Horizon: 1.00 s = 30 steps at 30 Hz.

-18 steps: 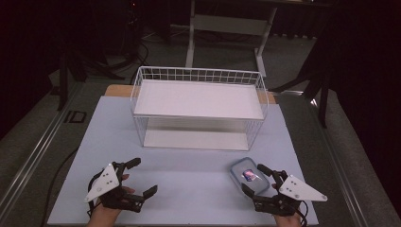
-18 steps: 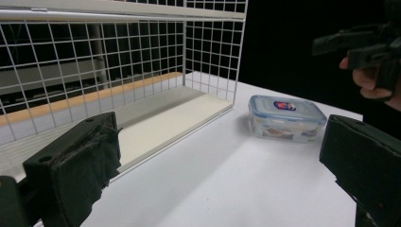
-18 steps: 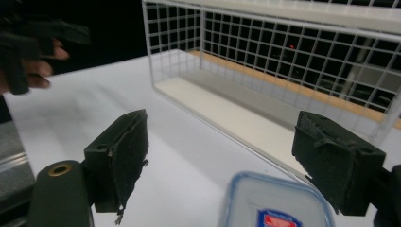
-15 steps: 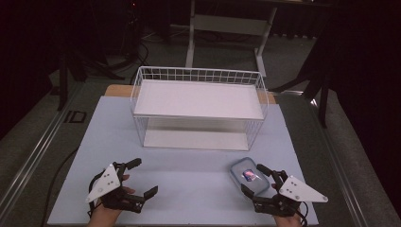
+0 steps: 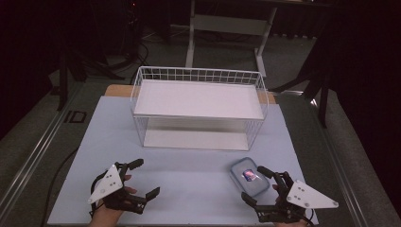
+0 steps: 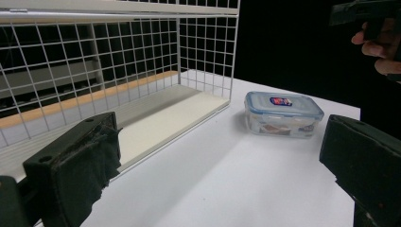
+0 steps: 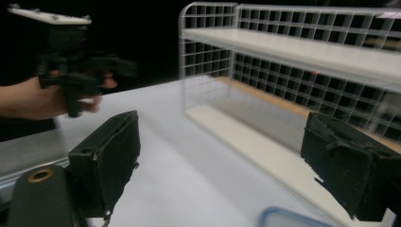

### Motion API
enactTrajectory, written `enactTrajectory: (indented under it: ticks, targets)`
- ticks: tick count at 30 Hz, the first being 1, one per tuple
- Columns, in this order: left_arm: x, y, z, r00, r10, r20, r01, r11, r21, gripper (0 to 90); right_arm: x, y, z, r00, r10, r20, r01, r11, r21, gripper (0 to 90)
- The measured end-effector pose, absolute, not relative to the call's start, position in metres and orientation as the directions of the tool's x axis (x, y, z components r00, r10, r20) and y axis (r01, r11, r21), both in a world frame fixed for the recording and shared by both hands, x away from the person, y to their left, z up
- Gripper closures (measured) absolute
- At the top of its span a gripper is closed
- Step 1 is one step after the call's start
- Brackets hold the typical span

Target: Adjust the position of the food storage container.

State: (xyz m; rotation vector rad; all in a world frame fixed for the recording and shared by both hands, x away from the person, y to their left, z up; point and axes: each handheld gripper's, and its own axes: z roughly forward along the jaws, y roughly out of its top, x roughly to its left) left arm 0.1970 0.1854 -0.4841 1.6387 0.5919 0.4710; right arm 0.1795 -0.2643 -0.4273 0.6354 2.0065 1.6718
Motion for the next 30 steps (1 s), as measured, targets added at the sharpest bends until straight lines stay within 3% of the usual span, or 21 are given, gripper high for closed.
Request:
enactTrajectory:
  ticks: [6,7,9,13,19,22,23,26,27,28,30]
  targets:
    - [0.197,0.184,-0.485,0.789,0.613,-0.025,0.119,-0.112,0.987,0.4,0.185,-0.263,-0.435,-0.802,0.597,-0.035,0.083,0.169,0.982,12.4]
    - [0.197,0.184,-0.486,0.789,0.613,-0.026,0.119,-0.112,0.987,0.4,0.187,-0.262,-0.438,-0.797,0.596,-0.092,0.075,0.248,0.966,12.4]
    - [0.197,0.184,-0.486,0.791,0.611,-0.025,0.120,-0.115,0.986,0.4,0.189,-0.263,-0.440,-0.801,0.589,-0.111,0.087,0.298,0.951,14.2]
    - [0.197,0.184,-0.486,0.792,0.610,-0.031,0.122,-0.109,0.986,0.4,0.197,-0.271,-0.443,-0.815,0.579,0.018,0.195,0.245,0.950,13.7]
    - [0.197,0.184,-0.485,0.791,0.611,-0.031,0.120,-0.105,0.987,0.4,0.196,-0.283,-0.448,-0.819,0.573,0.018,0.203,0.261,0.944,14.0]
    - [0.197,0.184,-0.485,0.791,0.611,-0.034,0.122,-0.103,0.987,0.4,0.200,-0.296,-0.459,-0.827,0.559,0.058,0.289,0.334,0.897,32.6]
    - [0.197,0.184,-0.485,0.791,0.611,-0.032,0.121,-0.104,0.987,0.4,0.200,-0.296,-0.459,-0.827,0.559,0.058,0.289,0.334,0.897,32.6]
    - [0.197,0.183,-0.485,0.792,0.610,-0.029,0.117,-0.104,0.988,0.4,0.201,-0.310,-0.471,-0.840,0.538,0.066,0.324,0.400,0.858,59.5]
    - [0.197,0.183,-0.485,0.792,0.610,-0.029,0.117,-0.104,0.988,0.4,0.201,-0.310,-0.471,-0.840,0.538,0.066,0.324,0.400,0.858,59.5]
    - [0.197,0.183,-0.485,0.791,0.611,-0.030,0.117,-0.104,0.988,0.4,0.199,-0.315,-0.477,-0.842,0.537,0.062,0.334,0.427,0.840,72.2]
    - [0.198,0.183,-0.485,0.791,0.610,-0.031,0.119,-0.104,0.988,0.4,0.198,-0.318,-0.482,-0.848,0.527,0.057,0.338,0.454,0.825,85.8]
